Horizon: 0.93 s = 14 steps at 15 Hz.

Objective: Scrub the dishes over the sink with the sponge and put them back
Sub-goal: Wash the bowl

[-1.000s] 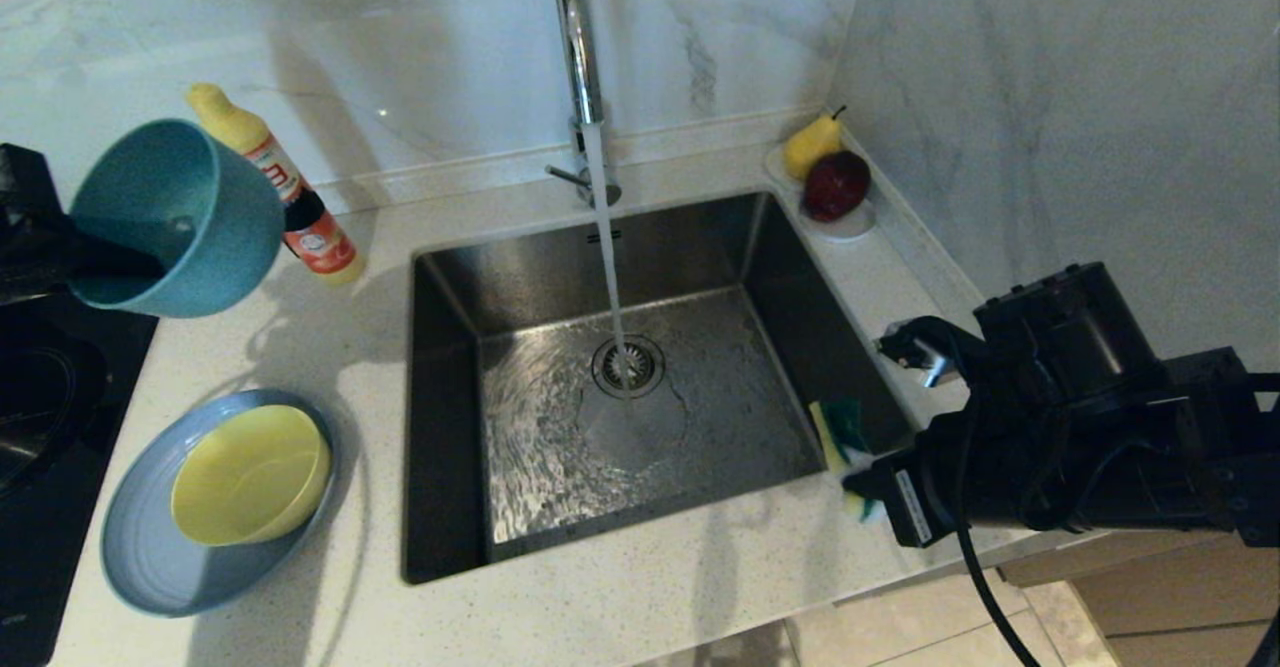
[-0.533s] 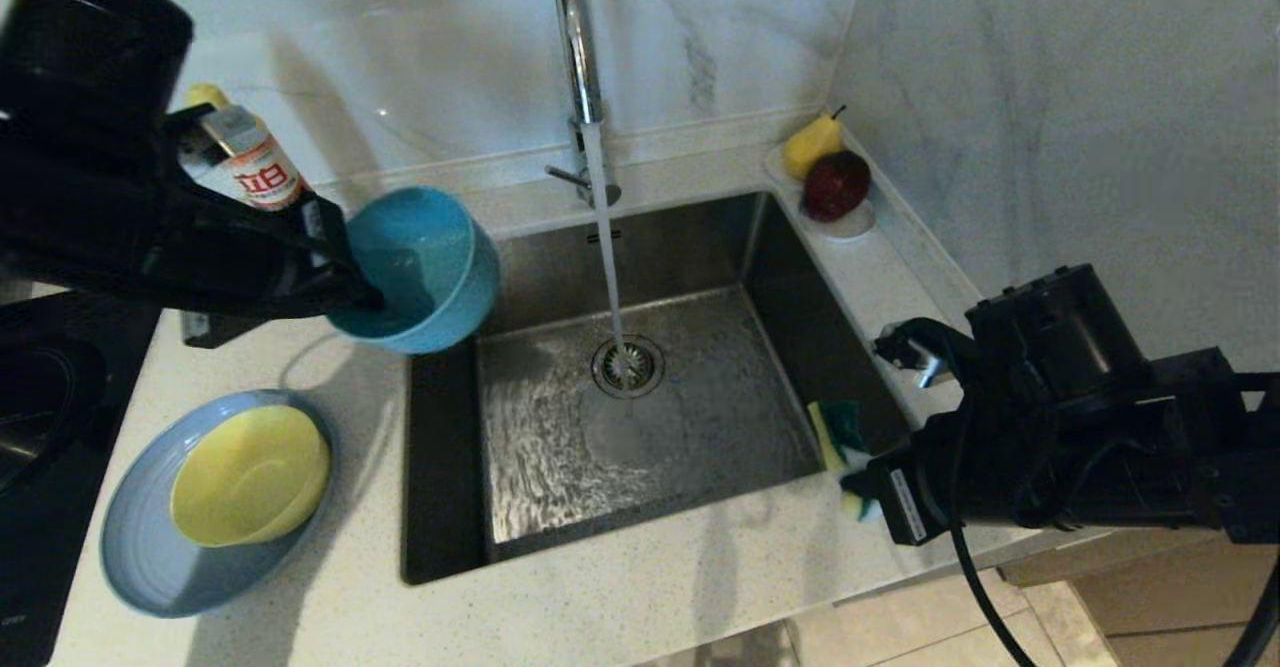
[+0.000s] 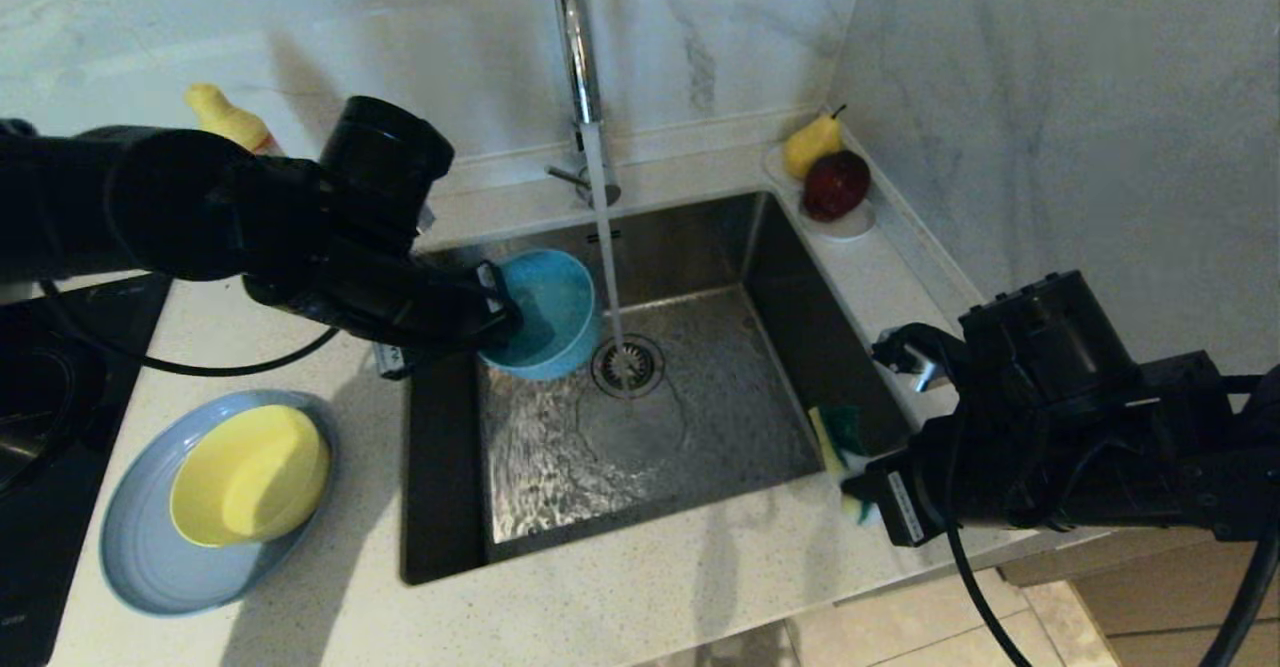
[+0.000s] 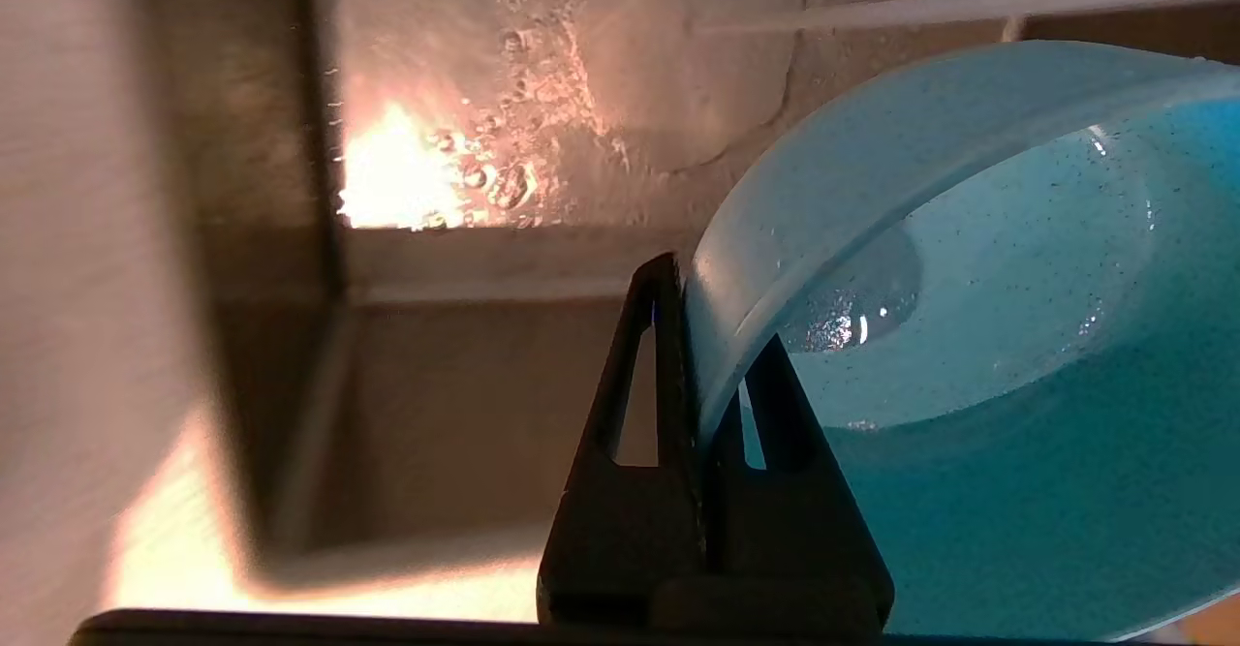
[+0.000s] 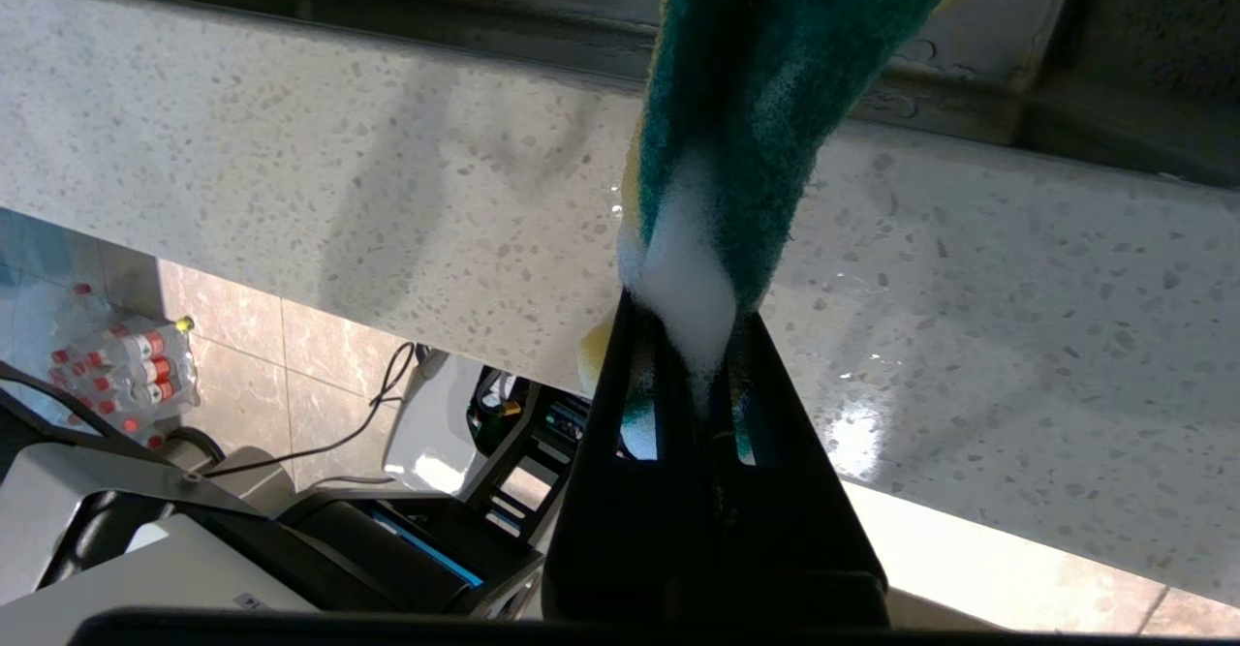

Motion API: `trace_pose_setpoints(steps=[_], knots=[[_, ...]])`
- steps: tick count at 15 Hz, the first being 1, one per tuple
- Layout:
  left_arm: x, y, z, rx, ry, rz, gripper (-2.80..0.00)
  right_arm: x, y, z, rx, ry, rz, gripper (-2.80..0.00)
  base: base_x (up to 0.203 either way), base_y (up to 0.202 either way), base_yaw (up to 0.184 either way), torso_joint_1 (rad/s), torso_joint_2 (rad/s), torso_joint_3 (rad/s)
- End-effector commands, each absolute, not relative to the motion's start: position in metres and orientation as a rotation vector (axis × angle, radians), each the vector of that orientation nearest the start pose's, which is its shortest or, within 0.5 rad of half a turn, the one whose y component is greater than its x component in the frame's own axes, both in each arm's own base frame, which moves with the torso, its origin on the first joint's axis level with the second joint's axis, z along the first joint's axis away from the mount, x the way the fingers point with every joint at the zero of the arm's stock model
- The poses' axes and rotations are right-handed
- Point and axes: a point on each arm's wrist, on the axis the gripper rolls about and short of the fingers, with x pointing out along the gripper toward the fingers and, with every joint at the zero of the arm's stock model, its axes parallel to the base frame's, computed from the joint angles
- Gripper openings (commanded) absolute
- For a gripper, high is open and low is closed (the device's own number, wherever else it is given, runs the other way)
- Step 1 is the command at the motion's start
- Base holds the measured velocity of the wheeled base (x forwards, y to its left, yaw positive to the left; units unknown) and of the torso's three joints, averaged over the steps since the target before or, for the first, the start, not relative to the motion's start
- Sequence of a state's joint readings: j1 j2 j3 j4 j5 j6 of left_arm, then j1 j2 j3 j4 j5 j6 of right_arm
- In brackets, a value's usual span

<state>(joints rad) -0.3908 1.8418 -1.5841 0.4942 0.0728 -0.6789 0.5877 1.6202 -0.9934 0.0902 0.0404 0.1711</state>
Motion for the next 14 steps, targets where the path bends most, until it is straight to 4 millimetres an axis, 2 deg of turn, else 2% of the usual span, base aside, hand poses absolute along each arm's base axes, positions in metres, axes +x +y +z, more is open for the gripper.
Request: trace_pose_setpoints(steps=[1, 8, 14], knots=[[0.34, -0.149, 0.216, -0.463, 0.844, 0.001, -2.8, 0.231, 0.155, 0.191, -0.035, 0.743, 0.539, -2.8, 0.0, 0.0, 0.0, 0.0, 0.0, 0.0], [0.369, -0.17, 0.196, -0.493, 0.78, -0.002, -2.8, 0.234, 0.157, 0.189, -0.029, 0.717, 0.544, -2.8, 0.0, 0.0, 0.0, 0.0, 0.0, 0.0], [0.39, -0.177, 0.195, -0.578, 0.701, 0.085, -2.8, 0.233, 0.156, 0.191, -0.026, 0.713, 0.546, -2.8, 0.0, 0.0, 0.0, 0.0, 0.0, 0.0]])
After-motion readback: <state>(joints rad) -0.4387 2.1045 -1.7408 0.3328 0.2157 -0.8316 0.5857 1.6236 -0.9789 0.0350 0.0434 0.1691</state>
